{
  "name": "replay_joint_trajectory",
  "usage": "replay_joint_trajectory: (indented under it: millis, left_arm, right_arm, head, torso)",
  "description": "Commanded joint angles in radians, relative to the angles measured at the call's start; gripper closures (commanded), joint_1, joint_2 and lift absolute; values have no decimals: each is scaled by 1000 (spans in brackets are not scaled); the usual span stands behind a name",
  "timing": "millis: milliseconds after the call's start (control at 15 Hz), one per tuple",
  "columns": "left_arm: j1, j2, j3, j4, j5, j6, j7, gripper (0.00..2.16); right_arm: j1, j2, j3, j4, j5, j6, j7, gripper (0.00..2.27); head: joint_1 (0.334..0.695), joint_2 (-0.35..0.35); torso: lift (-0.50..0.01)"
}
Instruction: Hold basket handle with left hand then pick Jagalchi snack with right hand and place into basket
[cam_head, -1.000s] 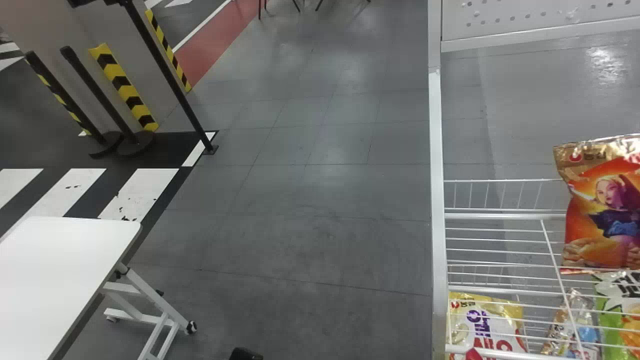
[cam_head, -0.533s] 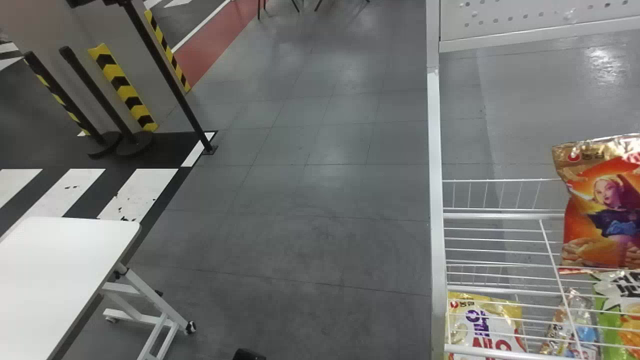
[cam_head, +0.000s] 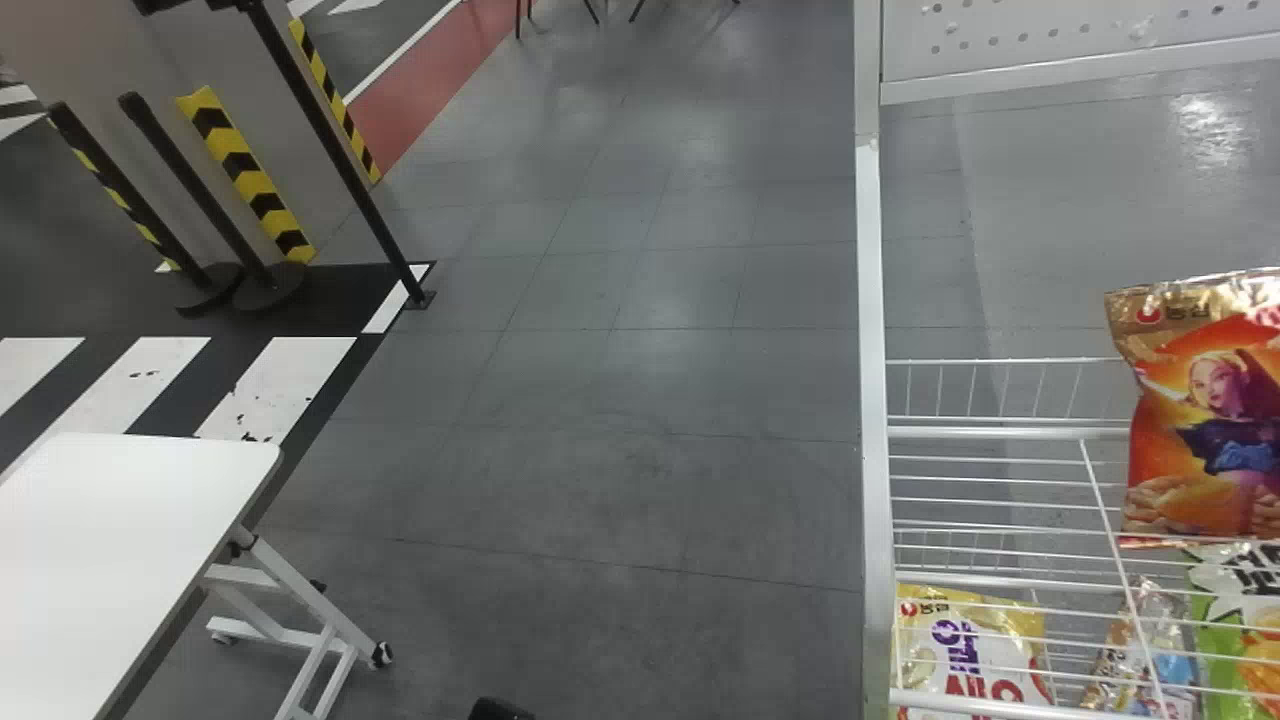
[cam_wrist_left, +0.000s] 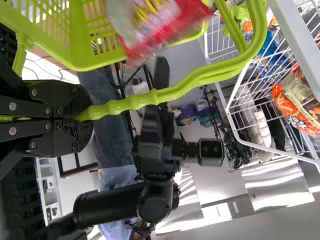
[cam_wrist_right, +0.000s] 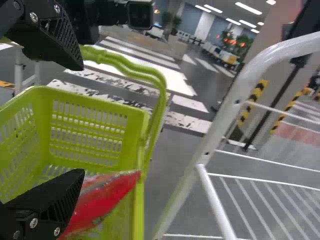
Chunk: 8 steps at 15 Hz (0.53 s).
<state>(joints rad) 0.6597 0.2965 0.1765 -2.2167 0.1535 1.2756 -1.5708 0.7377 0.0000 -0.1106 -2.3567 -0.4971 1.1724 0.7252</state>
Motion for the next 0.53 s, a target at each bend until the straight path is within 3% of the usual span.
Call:
replay_joint_trajectory:
  millis: [0, 67, 267, 333, 467]
  left_arm:
    - [6, -8, 3, 0, -2, 0, -10, 2148]
    - [9, -11, 5, 0, -5, 0, -10, 2148]
    - [11, -28, 5, 0, -11, 0, -10, 2148]
    - [11, -33, 3, 0, -12, 0, -10, 2148]
    - [11, -36, -6, 0, -19, 3, -10, 2148]
  right_arm:
    - [11, 1, -136, 8, -23, -136, 65, 83]
    - [19, 1, -181, 33, -35, -259, 102, 87]
    - [40, 1, -273, 113, -49, -590, 117, 97]
    - [45, 1, -285, 143, -49, -698, 118, 110]
    - [62, 1, -285, 197, -32, -928, 106, 113]
  head:
    - [695, 350]
    - [695, 308]
    - [695, 40]
    - [695, -114]
    - [695, -226]
  torso:
    - [-8]
    - [-8]
    - [-8]
    - [-8]
    - [-8]
